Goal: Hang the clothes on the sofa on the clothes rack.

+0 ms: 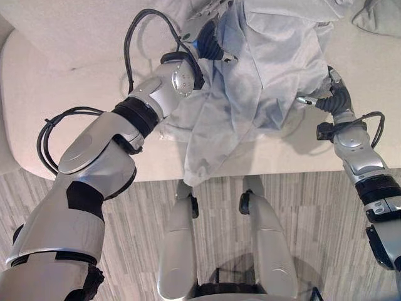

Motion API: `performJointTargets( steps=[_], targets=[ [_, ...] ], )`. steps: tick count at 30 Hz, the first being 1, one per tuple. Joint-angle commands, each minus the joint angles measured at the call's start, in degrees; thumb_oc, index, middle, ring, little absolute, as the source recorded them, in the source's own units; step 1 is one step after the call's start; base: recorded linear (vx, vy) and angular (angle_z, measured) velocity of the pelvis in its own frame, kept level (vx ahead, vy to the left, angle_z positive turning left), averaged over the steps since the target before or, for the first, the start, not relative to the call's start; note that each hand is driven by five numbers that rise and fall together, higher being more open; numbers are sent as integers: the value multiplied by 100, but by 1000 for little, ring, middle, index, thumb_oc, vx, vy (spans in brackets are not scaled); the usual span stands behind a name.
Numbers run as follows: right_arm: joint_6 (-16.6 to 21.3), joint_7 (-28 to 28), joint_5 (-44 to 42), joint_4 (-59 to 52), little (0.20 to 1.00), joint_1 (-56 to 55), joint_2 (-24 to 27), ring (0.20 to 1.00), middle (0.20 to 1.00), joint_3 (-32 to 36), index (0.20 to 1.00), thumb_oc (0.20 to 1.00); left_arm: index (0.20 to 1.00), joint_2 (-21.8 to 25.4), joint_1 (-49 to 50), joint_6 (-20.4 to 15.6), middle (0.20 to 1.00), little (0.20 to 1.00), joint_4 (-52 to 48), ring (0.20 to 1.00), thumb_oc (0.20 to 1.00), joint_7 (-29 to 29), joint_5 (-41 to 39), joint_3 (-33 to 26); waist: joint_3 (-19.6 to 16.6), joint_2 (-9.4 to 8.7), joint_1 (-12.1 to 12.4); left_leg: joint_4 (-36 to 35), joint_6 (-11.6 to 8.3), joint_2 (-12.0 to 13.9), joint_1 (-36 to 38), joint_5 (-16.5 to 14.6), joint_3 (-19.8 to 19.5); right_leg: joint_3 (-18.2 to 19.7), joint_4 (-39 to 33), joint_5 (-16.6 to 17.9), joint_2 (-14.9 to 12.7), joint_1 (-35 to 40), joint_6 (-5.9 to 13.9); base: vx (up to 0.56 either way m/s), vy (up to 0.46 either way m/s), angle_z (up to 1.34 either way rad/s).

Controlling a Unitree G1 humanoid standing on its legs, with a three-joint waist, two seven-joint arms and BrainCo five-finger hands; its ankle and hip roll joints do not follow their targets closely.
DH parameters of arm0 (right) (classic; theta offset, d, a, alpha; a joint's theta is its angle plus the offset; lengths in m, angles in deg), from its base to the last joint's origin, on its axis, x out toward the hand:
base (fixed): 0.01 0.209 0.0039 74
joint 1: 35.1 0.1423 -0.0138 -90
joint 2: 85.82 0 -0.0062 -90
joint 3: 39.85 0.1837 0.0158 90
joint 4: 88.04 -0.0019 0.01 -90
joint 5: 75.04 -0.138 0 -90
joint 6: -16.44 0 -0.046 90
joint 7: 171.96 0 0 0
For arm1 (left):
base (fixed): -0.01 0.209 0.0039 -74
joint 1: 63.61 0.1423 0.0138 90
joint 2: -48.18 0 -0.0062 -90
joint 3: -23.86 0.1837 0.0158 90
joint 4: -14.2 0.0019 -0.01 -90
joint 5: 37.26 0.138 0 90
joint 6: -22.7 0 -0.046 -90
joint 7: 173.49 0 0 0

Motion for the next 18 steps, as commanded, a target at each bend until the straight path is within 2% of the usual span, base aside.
performJointTargets(
  steps=[1, 9, 18],
  targets=[
    [143, -28, 8, -456, 1000, -380, 113, 1000, 1000, 256, 1000, 1000, 1000, -143, -429, -158, 1000, 1000, 446, 1000, 1000, 48, 159, 124, -156, 250, 126, -450, -107, 470, 825, -627, -184, 29, 17, -907, -437, 245, 241, 82, -26, -2],
    [154, -11, 28, -1050, 1000, -972, -208, 1000, 1000, 666, 1000, 1000, 1000, -111, -444, -158, 1000, 1000, 670, 1000, 1000, -28, 157, 341, -156, 168, 8, -450, -82, 497, 776, -650, -202, 84, 17, -912, -433, 114, 262, 33, -17, -4],
    [151, -8, 103, -1655, 1000, -1478, -336, 1000, 1000, 1022, 1000, 1000, 1000, 31, -275, -183, 1000, 1000, 862, 1000, 1000, -24, 197, 486, -156, 84, -79, -450, -114, 725, 608, -480, -202, 163, 17, -841, -326, -130, 182, 19, -21, -3]
  ],
)
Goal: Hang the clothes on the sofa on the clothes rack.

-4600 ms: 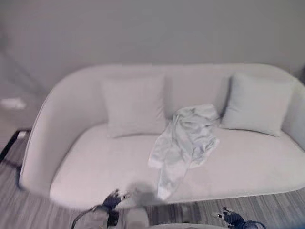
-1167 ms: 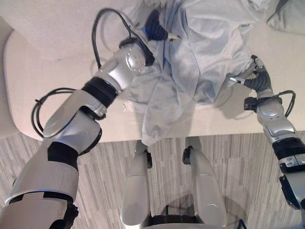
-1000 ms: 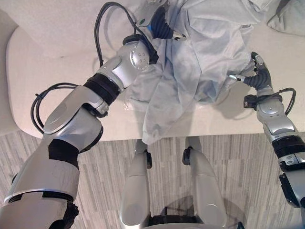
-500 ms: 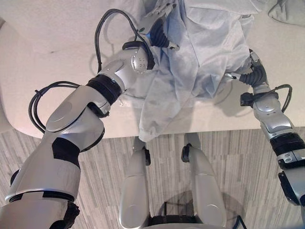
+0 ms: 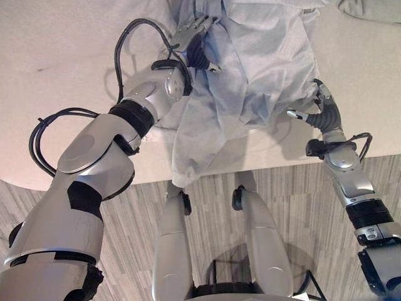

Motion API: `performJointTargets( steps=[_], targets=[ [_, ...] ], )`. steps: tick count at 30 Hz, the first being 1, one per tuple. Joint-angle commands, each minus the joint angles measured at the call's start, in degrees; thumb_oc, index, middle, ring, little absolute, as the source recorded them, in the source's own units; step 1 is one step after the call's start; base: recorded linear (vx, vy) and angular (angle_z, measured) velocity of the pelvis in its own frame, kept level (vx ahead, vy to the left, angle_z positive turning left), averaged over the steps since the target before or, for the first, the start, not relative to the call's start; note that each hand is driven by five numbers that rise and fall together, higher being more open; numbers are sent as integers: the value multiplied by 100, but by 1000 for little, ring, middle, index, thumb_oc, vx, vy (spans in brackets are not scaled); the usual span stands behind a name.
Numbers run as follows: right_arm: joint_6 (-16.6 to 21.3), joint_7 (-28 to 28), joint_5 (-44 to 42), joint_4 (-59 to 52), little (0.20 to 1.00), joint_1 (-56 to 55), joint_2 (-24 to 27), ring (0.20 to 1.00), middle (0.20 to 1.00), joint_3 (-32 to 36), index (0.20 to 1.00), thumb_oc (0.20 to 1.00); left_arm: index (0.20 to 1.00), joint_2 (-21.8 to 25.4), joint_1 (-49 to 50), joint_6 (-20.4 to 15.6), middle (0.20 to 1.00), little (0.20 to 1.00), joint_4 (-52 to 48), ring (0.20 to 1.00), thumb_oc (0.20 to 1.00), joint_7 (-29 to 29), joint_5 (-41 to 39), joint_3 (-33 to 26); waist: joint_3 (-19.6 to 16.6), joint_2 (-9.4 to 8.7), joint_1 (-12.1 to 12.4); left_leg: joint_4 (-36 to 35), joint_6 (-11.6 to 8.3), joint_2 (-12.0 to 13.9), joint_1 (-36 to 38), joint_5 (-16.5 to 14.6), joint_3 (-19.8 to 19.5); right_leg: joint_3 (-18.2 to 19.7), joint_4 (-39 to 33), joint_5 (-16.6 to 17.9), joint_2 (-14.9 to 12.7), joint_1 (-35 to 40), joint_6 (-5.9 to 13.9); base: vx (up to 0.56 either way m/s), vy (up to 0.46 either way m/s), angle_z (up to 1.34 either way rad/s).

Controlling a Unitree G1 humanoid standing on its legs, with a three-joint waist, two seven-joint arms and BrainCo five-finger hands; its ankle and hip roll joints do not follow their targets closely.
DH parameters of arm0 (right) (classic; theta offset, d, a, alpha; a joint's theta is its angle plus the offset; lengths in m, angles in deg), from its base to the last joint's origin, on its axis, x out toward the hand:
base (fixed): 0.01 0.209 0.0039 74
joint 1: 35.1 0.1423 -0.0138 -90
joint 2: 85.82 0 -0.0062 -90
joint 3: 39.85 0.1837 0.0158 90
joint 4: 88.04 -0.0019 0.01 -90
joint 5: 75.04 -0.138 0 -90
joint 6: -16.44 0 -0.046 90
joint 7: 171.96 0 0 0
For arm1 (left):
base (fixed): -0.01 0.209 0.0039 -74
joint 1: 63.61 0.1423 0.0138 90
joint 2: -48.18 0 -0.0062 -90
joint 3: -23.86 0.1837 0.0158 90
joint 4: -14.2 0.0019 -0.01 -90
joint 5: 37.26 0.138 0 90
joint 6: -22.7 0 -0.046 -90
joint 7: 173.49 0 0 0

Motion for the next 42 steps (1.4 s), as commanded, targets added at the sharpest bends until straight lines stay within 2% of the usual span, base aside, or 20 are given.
performJointTargets(
  steps=[1, 2, 3, 11, 16, 18, 21, 22, 23, 24, 25, 27, 28, 29, 30, 31, 33, 35, 39, 42],
  targets=[
    [129, -39, 90, -292, 1000, -217, 211, 1000, 1000, 404, 1000, 1000, 1000, -72, -246, -124, 1000, 1000, 354, 1000, 1000, -35, 201, 153, -136, 301, 145, -954, -50, 610, 1072, -212, -279, 4, 17, -748, -441, 176, 97, 87, -5, -2],
    [132, -49, 102, -317, 1000, -363, 197, 1000, 1000, 322, 1000, 1000, 1000, -88, -29, -122, 1000, 1000, 380, 1000, 1000, -26, 200, 158, -136, 284, 144, -954, -54, 675, 1348, -341, -284, -5, 17, -910, -397, 470, 120, 45, -10, -4],
    [124, -46, 102, -317, 1000, -219, 219, 1000, 1000, 366, 1000, 1000, 1000, -43, -189, -119, 1000, 1000, 380, 1000, 1000, -31, 200, 156, -136, 261, 112, -954, -48, 625, 1112, -234, -306, 7, 17, -804, -441, 239, 107, 52, -19, -10],
    [111, 17, -5, -501, 1000, -109, 241, 1000, 1000, 82, 1000, 1000, 1000, 16, -326, -112, 1000, 1000, 691, 1000, 1000, 36, 176, 379, -136, 129, 141, -954, -50, 686, 1060, -285, -369, -50, 17, -803, -429, 201, 112, 0, -7, -5],
    [116, 11, -29, -471, 1000, -56, 236, 1000, 1000, 46, 1000, 1000, 1000, 23, -365, -114, 1000, 1000, 712, 1000, 1000, 35, 180, 418, -136, 128, 156, -954, -54, 688, 1057, -296, -383, -62, 17, -806, -430, 201, 118, 5, 1, -1],
    [23, 19, -51, -150, 1000, 263, 190, 1000, 1000, -309, 1000, 1000, 1000, -6, -307, -92, 1000, 1000, 737, 1000, 1000, 44, 137, 492, -136, 192, 318, -954, -49, 708, 1203, -423, -399, -89, 17, -868, -400, 347, 146, 9, 12, -2],
    [-141, 16, 8, 345, 1000, 738, 120, 1000, 1000, -711, 1000, 1000, 1000, -65, -333, -48, 1000, 1000, 906, 1000, 1000, 30, 100, 520, -136, 228, 402, -954, -44, 726, 1213, -463, -405, -92, 17, -876, -382, 345, 166, -13, 13, -10],
    [-179, 29, 42, 506, 1000, 1003, 106, 1000, 1000, -829, 1000, 1000, 771, -40, -469, -47, 771, 771, 987, 771, 771, 39, 88, 534, -136, 212, 404, -954, -40, 700, 1046, -401, -418, -79, 17, -807, -401, 172, 155, 0, 0, 0],
    [-173, 29, 40, 515, 1000, 914, 81, 1000, 1000, -862, 1000, 1000, 771, -65, -360, -49, 771, 771, 989, 771, 771, 38, 85, 534, -136, 226, 420, -954, -40, 727, 1210, -473, -400, -84, 17, -881, -376, 332, 167, 0, 0, 0],
    [-322, 7, 207, 927, 1000, 1373, -45, 1000, 1000, -1205, 1000, 1000, 426, -152, -410, 0, 426, 426, 1140, 426, 426, 24, 61, 548, -136, 260, 500, -954, -28, 738, 1178, -480, -416, -87, 17, -878, -360, 303, 168, -5, 35, -4],
    [-434, -21, 370, 1471, 1000, 2009, -266, 1000, 1000, -1592, 1000, 1000, 200, -177, -533, 42, 200, 200, 1344, 200, 200, 17, 51, 564, -136, 270, 544, -954, -12, 726, 1008, -441, -438, -67, 17, -827, -356, 137, 160, -7, 43, -7],
    [-517, -34, 476, 1863, 1000, 2297, -575, 1000, 1000, -1943, 1000, 1000, 200, -271, -449, 71, 200, 200, 1455, 200, 200, 25, 53, 569, -136, 306, 620, -954, 6, 761, 1147, -526, -411, -67, 17, -905, -308, 270, 175, -8, 28, -10],
    [-515, -35, 475, 1870, 1000, 2411, -551, 1000, 1000, -1929, 1000, 1000, 200, -236, -560, 70, 200, 200, 1456, 200, 200, 26, 55, 568, -136, 284, 595, -954, 5, 733, 977, -453, -430, -63, 17, -831, -332, 104, 161, -46, 4, -12],
    [-513, 74, 294, 2060, 768, 2387, -878, 768, 768, -2042, 768, 768, 200, -243, -567, 69, 200, 200, 1487, 200, 200, 75, 26, 551, -136, 301, 666, -954, 30, 731, 969, -469, -435, -72, 17, -839, -307, 90, 152, -45, -6, -9],
    [-526, 126, 181, 2155, 404, 2372, -985, 404, 404, -2111, 404, 404, 200, -210, -562, 72, 200, 200, 1533, 200, 200, 74, -2, 565, -136, 289, 693, -954, 39, 728, 968, -474, -438, -78, 17, -838, -297, 86, 150, 15, 6, -8],
    [-512, 129, 158, 2186, 200, 2276, -1035, 200, 200, -2149, 200, 200, 200, -233, -436, 63, 200, 200, 1545, 200, 200, 73, -13, 574, -136, 302, 712, -954, 40, 764, 1160, -558, -410, -78, 17, -916, -264, 268, 163, 17, 8, -6],
    [-530, 279, 55, 2313, 200, 2346, -1127, 200, 200, -2320, 200, 200, 200, -98, -561, 78, 200, 200, 1584, 200, 200, 53, -36, 624, -136, 282, 716, -954, 60, 715, 967, -492, -434, -87, 17, -826, -288, 85, 150, -5, 3, -2],
    [-519, 374, -48, 2211, 200, 2123, -1179, 200, 200, -2403, 200, 200, 200, -21, -410, 85, 200, 200, 1556, 200, 200, 55, -28, 641, -136, 291, 748, -954, 70, 737, 1178, -593, -406, -92, 17, -898, -254, 282, 168, 10, 7, -2],
    [-496, 480, -155, 1806, 200, 1838, -1006, 200, 200, -2331, 200, 200, 200, 253, -306, 90, 200, 200, 1462, 200, 200, 51, 23, 626, -136, 258, 723, -954, 73, 727, 1252, -636, -389, -94, 17, -885, -246, 326, 183, -9, 7, -8],
    [-448, 508, -199, 1133, 200, 1480, -766, 200, 200, -2027, 200, 200, 200, 535, -254, 92, 200, 200, 1170, 200, 200, 117, 113, 463, -136, 231, 672, -954, 69, 683, 1178, -595, -385, -88, 17, -808, -274, 229, 180, -24, 9, -5]
  ],
)
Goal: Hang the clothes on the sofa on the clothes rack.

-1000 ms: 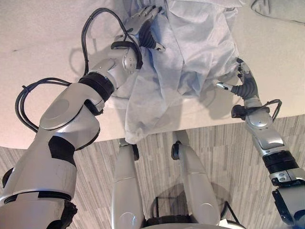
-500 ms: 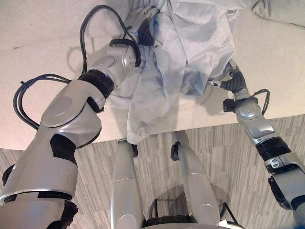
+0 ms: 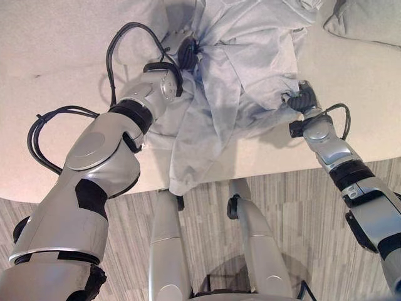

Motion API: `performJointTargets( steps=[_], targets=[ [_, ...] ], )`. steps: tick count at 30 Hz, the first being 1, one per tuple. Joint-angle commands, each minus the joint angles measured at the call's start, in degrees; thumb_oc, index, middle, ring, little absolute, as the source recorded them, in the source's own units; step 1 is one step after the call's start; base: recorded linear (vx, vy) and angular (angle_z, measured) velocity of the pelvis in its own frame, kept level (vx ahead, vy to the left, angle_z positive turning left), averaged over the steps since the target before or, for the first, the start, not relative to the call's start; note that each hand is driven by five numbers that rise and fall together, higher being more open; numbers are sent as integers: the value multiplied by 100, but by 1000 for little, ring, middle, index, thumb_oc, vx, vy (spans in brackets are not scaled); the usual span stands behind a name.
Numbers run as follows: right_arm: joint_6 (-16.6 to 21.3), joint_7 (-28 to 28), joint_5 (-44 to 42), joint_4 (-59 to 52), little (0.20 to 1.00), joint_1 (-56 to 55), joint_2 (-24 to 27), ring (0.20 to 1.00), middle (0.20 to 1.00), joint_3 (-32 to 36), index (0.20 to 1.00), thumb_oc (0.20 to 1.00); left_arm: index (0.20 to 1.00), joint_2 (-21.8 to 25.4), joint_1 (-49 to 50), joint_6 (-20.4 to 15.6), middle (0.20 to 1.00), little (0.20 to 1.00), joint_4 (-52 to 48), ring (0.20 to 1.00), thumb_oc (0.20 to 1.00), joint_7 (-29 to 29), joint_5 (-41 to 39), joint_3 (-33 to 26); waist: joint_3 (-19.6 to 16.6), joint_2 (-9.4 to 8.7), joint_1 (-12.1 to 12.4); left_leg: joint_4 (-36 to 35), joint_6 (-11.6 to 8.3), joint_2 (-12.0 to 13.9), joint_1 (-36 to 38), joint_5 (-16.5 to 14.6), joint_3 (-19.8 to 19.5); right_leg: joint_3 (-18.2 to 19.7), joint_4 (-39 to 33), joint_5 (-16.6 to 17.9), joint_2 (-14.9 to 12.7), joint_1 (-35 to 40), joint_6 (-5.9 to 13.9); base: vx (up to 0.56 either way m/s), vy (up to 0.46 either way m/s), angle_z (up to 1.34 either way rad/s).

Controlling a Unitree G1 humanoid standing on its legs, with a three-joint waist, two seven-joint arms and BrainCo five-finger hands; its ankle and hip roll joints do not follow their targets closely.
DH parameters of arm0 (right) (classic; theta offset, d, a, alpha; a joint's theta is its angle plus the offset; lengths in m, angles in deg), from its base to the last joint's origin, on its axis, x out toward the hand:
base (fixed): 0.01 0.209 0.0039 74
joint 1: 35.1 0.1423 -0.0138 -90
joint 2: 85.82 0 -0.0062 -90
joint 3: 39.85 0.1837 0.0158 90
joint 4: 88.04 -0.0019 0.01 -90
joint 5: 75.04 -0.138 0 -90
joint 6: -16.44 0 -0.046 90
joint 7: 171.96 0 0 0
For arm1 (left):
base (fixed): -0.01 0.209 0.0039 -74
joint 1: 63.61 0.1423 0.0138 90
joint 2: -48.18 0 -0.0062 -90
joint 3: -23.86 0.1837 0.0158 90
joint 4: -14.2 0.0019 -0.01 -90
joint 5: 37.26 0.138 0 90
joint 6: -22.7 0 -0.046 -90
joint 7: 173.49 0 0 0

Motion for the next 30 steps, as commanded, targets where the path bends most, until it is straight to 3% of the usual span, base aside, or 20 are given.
performJointTargets(
  steps=[1, 3, 4, 7, 8, 10, 11, 12, 16, 26, 30],
  targets=[
    [158, 366, -193, -949, 200, -665, -519, 200, 200, 250, 200, 200, 200, 837, -108, 201, 200, 200, -39, 200, 200, 112, 155, -1, 504, 298, 223, -3321, 65, 219, 2520, 635, -189, -20, -7, -1018, -649, 516, 437, 0, 0, 0],
    [184, 367, -202, -1234, 200, -1029, -470, 200, 200, 404, 200, 200, 200, 881, 80, 206, 200, 200, -223, 200, 200, 142, 200, -89, 504, 330, 247, -3321, 63, 245, 2753, 537, -158, -26, -7, -1101, -621, 730, 456, 2, -8, 3],
    [315, 353, -179, -1868, 200, -1453, -317, 200, 200, 925, 200, 200, 200, 1141, 131, 190, 200, 200, -690, 200, 200, 232, 335, -409, 504, 323, 215, -3321, 52, 192, 2555, 661, -183, -32, -7, -953, -669, 527, 428, -60, -23, 6],
    [421, 335, -82, -2295, 200, -1955, -218, 200, 200, 1445, 200, 200, 200, 1328, 463, 188, 200, 200, -1299, 200, 200, 299, 511, -853, 504, 400, 227, -3321, 47, 178, 2706, 650, -182, -55, -7, -979, -680, 675, 435, -17, 1, 7],
    [539, 318, 20, -2657, 200, -2367, -152, 200, 200, 1937, 200, 200, 200, 1455, 829, 163, 200, 200, -1817, 200, 200, 363, 675, -1324, 504, 464, 217, -3321, 40, 154, 2900, 624, -178, -53, -7, -1006, -687, 859, 440, 8, 10, 7],
    [555, 323, 38, -2750, 200, -2397, -126, 200, 200, 2152, 200, 200, 200, 1563, 906, 185, 200, 200, -2090, 200, 200, 362, 766, -1551, 504, 460, 152, -3321, 46, 82, 2788, 716, -214, -55, -7, -937, -753, 764, 429, -27, 1, 10],
    [596, 342, 130, -3043, 200, -2961, -145, 200, 200, 2727, 200, 200, 200, 1803, 1562, 221, 200, 200, -2875, 200, 200, 334, 989, -2155, 504, 553, 109, -3321, 40, 58, 3218, 695, -185, -33, -7, -981, -749, 1179, 427, -17, -6, 16],
    [589, 366, 165, -3128, 200, -3089, -140, 200, 200, 2847, 200, 200, 200, 1864, 1766, 233, 200, 200, -3139, 200, 200, 313, 1039, -2357, 504, 579, 99, -3321, 41, 54, 3337, 695, -171, -35, -7, -999, -748, 1296, 423, 74, -5, 15],
    [603, 453, 233, -3144, 200, -3512, -282, 200, 200, 3196, 200, 200, 200, 1999, 2778, 243, 200, 200, -4099, 200, 200, 194, 1163, -3185, 504, 665, 72, -3321, 55, 55, 4136, 633, -81, -34, -7, -1156, -675, 2058, 400, 20, -8, 5],
    [609, 580, 376, -3410, 200, -3666, -648, 200, 200, 3586, 200, 200, 200, 1918, 4407, 150, 200, 200, -6110, 200, 200, -151, 1189, -4972, 504, 528, -79, -3321, 130, -62, 5866, 863, 61, -103, -7, -1258, -601, 3800, 331, 9, -59, 10],
    [628, 599, 457, -3450, 200, -3669, -677, 200, 200, 3536, 200, 200, 200, 1859, 4618, 126, 200, 200, -6447, 200, 200, -166, 1240, -5293, -134, 468, -21, -3321, 156, -45, 6071, 889, 115, -102, -7, -1296, -518, 4125, 333, 60, -65, 4]
  ],
)
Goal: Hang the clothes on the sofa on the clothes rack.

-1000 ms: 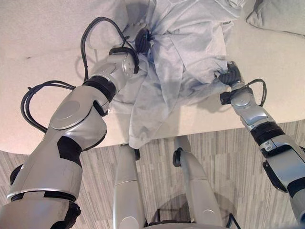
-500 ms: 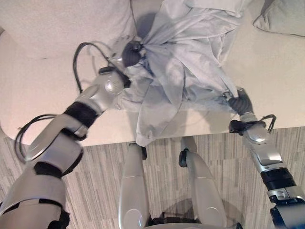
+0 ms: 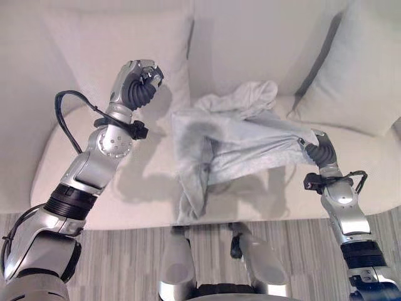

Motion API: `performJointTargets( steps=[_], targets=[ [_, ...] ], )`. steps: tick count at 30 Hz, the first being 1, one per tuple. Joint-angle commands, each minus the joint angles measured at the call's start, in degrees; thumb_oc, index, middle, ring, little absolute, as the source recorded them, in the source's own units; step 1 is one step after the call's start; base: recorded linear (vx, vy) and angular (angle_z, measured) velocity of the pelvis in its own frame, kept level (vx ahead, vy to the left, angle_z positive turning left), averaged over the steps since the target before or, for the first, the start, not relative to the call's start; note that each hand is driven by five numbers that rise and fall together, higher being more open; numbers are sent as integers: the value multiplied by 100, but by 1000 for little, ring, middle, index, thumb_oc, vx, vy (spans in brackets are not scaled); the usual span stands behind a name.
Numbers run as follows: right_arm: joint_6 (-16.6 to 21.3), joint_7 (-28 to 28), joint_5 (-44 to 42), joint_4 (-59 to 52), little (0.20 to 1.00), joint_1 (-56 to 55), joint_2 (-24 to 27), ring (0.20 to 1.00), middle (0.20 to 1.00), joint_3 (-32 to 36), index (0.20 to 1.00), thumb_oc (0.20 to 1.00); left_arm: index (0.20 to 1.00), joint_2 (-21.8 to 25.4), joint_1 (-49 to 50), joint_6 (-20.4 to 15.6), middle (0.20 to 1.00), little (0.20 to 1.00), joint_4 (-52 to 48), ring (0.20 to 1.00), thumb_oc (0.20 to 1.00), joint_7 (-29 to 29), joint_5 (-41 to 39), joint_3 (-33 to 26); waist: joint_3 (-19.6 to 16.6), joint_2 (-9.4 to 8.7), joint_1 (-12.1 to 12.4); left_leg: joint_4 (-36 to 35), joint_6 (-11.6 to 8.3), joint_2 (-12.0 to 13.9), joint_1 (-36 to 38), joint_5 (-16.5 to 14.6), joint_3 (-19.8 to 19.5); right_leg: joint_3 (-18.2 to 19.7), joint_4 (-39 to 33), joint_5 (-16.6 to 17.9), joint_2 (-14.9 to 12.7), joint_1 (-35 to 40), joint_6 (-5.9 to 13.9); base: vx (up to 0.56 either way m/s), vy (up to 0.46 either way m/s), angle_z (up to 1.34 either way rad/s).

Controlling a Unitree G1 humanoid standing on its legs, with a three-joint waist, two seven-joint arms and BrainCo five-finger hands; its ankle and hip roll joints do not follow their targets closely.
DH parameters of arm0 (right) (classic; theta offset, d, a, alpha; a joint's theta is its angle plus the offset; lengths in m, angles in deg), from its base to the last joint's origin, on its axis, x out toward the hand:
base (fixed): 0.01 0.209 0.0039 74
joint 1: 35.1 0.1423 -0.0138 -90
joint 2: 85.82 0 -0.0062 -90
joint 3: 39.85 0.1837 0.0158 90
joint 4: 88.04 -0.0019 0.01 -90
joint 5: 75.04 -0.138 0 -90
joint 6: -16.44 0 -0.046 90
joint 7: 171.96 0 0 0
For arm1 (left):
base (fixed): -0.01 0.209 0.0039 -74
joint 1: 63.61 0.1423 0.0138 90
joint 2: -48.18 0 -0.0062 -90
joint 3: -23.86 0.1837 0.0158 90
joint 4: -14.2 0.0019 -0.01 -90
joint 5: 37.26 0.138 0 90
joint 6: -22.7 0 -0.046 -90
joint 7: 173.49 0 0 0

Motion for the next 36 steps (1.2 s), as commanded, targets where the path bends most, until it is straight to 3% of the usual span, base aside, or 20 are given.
performJointTargets(
  steps=[1, 6, 13, 18, 20, 29, 36],
  targets=[
    [334, -46, 100, -381, 200, -16, 198, 200, 200, 382, 200, 200, 200, -47, -473, -234, 200, 200, 234, 200, 200, 71, 327, -100, -679, 311, -34, -413, 365, 59, 587, 90, 118, 201, 8, -324, -444, -226, 299, 27, -53, 6],
    [308, -173, 190, -371, 200, 567, 390, 200, 200, 48, 200, 200, 200, 159, -882, -236, 200, 200, 305, 200, 200, 153, 393, 20, -1363, 160, 92, -413, 380, 88, 689, 58, 276, 145, 8, -344, -403, 55, 316, 28, -18, 5],
    [243, -425, 420, -358, 200, 1385, 537, 200, 200, -307, 200, 200, 200, -4, -978, -262, 200, 200, 278, 200, 200, 256, 408, -261, -1698, 29, 235, -413, 367, 83, 817, -26, 484, 36, 8, -290, -465, 369, 367, 5, 40, 5],
    [263, -494, 468, -701, 200, 1340, 596, 200, 200, -229, 200, 200, 200, -328, -345, -322, 200, 200, 2, 200, 200, 32, 258, -626, -1911, -25, 277, -413, 363, 32, 860, -120, 562, -17, 26, -201, -530, 469, 413, 8, 56, 2],
    [294, -505, 483, -701, 200, 1320, 706, 200, 200, -231, 200, 200, 1000, -484, -72, -337, 1000, 1000, 22, 1000, 1000, -71, 142, -731, -1976, -59, 291, -413, 370, 3, 871, -140, 572, -24, 36, -184, -541, 480, 422, 2, 67, 0],
    [531, -593, -210, -580, 200, 1458, 1101, 200, 200, -325, 200, 200, 1000, -1322, 1157, -313, 1000, 1000, 371, 1000, 1000, -770, -510, -794, -2234, -137, 311, -413, 365, -28, 923, -262, 665, -68, 19, -129, -597, 505, 477, 22, 63, -2],
    [864, -576, -1438, -516, 200, 1669, 1263, 200, 200, -252, 200, 200, 1000, -1900, 2007, -255, 1000, 1000, 958, 1000, 1000, -1282, -955, -645, -2465, -246, 259, -413, 365, -45, 924, -340, 733, -51, 8, -78, -589, 428, 495, 28, 49, -7]
  ],
)
